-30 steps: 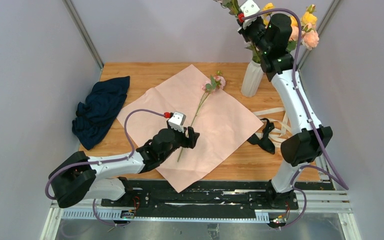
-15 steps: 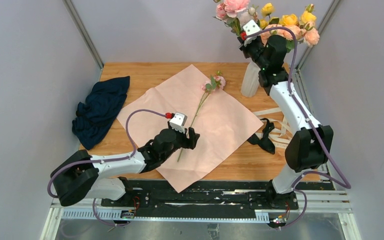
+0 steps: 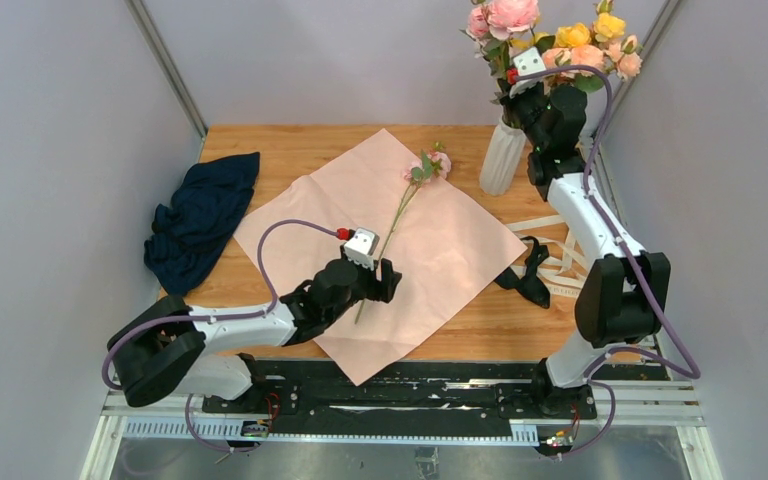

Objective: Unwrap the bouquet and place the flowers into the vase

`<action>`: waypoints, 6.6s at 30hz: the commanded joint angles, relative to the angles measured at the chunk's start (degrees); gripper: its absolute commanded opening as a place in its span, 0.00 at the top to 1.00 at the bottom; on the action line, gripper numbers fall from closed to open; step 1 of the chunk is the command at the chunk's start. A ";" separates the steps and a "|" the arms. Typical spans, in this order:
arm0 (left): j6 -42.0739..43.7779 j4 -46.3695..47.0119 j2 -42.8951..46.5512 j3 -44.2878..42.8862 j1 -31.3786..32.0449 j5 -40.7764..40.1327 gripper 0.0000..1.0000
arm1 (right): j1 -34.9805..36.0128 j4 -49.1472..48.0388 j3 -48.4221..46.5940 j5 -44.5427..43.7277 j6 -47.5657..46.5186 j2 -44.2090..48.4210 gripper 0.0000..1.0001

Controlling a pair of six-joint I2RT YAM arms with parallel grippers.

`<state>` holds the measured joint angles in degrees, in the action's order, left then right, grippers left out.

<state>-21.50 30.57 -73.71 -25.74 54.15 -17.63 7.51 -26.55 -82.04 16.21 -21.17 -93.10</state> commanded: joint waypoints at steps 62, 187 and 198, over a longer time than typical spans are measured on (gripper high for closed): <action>-5.67 -8.14 -2.60 -4.55 0.52 -8.60 0.24 | -0.41 -6.56 1.90 1.87 10.67 -4.12 1.00; 15.35 -21.01 0.00 -29.11 -6.69 4.69 1.00 | 28.35 -26.21 37.22 -8.51 47.37 9.13 0.66; 15.00 -21.83 0.35 -27.11 -6.71 0.68 0.96 | 28.34 -20.85 36.09 -7.55 41.45 13.81 1.00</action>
<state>-7.16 8.10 -75.07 -53.19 47.18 -13.91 36.97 -51.75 -44.62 11.38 26.61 -81.82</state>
